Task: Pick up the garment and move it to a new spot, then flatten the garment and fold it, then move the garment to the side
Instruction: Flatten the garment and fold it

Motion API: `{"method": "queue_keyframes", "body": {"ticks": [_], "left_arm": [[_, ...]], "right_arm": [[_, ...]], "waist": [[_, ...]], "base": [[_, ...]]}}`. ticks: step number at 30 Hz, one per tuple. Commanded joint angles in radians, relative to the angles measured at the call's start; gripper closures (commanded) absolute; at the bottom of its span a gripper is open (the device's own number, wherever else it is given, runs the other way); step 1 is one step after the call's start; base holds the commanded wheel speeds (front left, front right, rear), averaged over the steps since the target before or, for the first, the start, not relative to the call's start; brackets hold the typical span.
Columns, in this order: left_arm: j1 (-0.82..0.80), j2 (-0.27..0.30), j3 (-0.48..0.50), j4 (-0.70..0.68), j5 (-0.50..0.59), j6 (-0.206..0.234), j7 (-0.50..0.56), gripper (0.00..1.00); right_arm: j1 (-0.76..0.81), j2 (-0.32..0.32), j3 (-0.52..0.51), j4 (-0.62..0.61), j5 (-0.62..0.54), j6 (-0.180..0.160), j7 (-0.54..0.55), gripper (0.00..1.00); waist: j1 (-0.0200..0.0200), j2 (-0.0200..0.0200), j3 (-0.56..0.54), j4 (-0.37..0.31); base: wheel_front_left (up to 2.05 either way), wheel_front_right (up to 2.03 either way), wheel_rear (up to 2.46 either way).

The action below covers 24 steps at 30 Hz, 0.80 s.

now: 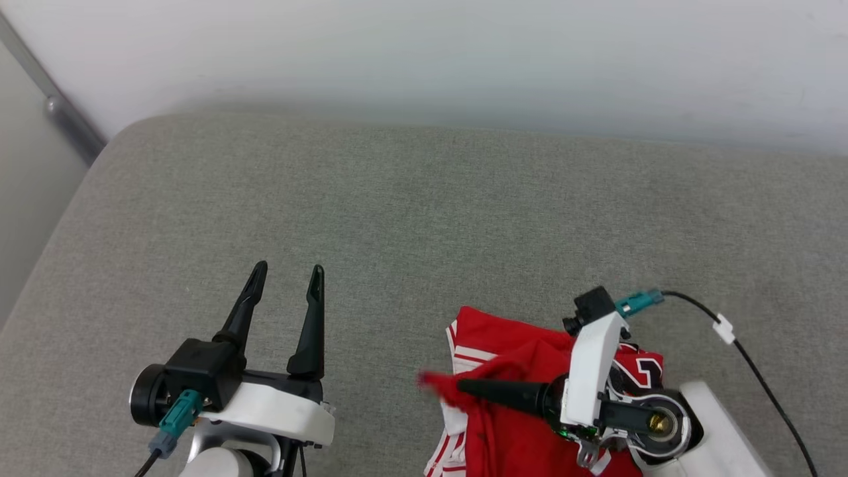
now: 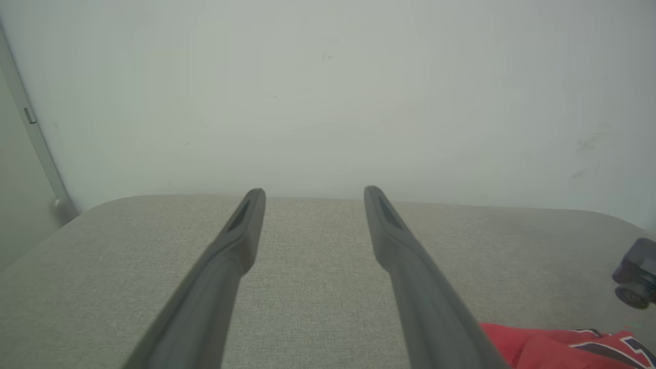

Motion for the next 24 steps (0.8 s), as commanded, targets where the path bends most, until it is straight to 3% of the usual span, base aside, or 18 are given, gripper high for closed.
{"method": "queue_keyframes", "body": {"ticks": [1, 7, 13, 21, 24], "left_arm": [[-0.003, -0.001, 0.002, 0.006, -0.003, -0.002, -0.007, 0.00], [0.002, 0.000, 0.005, 0.020, -0.011, -0.004, -0.010, 0.00], [0.014, 0.004, 0.012, 0.031, -0.016, 0.002, -0.011, 0.00], [0.058, 0.016, 0.054, 0.056, -0.041, 0.026, -0.017, 0.00], [0.078, 0.019, 0.063, 0.060, -0.045, 0.037, -0.020, 0.00]], "right_arm": [[-0.026, -0.013, 0.022, -0.034, -0.026, 0.000, 0.001, 0.00], [-0.029, -0.102, 0.109, -0.181, -0.177, 0.000, -0.051, 0.00], [0.001, -0.191, 0.092, -0.257, -0.371, 0.000, -0.191, 0.00], [0.162, -0.247, -0.175, -0.328, -0.671, 0.000, -0.431, 0.00], [0.225, -0.234, -0.258, -0.364, -0.746, 0.000, -0.519, 0.00]], "waist": [[0.0000, -0.0001, -0.003, -0.008], [0.0000, -0.0001, -0.023, -0.034], [0.0000, -0.0001, -0.045, -0.062], [0.0000, -0.0001, -0.087, -0.118], [0.0000, -0.0001, -0.100, -0.130]], "base": [[0.00, 0.00, 0.00], [0.00, 0.00, 0.00], [0.00, 0.00, 0.00], [0.00, 0.00, 0.00], [0.00, 0.00, 0.00]]}}
